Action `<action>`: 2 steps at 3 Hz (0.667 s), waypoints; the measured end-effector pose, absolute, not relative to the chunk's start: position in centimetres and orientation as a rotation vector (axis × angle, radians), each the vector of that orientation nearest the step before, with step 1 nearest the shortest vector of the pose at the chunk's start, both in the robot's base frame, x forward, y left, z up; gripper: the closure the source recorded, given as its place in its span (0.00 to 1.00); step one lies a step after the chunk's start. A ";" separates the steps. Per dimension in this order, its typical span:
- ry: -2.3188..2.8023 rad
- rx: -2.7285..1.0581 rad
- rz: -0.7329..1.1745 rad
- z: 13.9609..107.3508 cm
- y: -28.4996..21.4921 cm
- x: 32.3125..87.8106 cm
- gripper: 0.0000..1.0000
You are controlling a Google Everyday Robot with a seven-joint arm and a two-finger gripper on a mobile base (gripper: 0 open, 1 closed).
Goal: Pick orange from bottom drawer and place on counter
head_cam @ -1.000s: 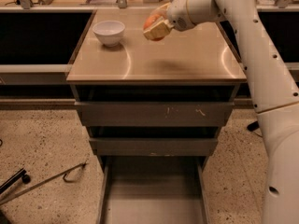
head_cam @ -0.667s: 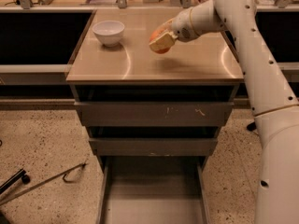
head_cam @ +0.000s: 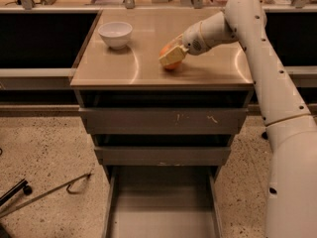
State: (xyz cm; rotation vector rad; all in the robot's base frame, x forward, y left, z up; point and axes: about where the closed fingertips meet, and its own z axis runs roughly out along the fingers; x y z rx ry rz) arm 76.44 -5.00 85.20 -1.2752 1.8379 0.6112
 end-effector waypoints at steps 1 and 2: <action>1.838 -1.275 0.611 85.2 -5.0 76.4 0.81; 1.838 -1.275 0.611 85.2 -5.0 76.4 0.57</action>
Offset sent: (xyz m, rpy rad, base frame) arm 0.0000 0.0000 0.0000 0.0000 0.0000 0.0000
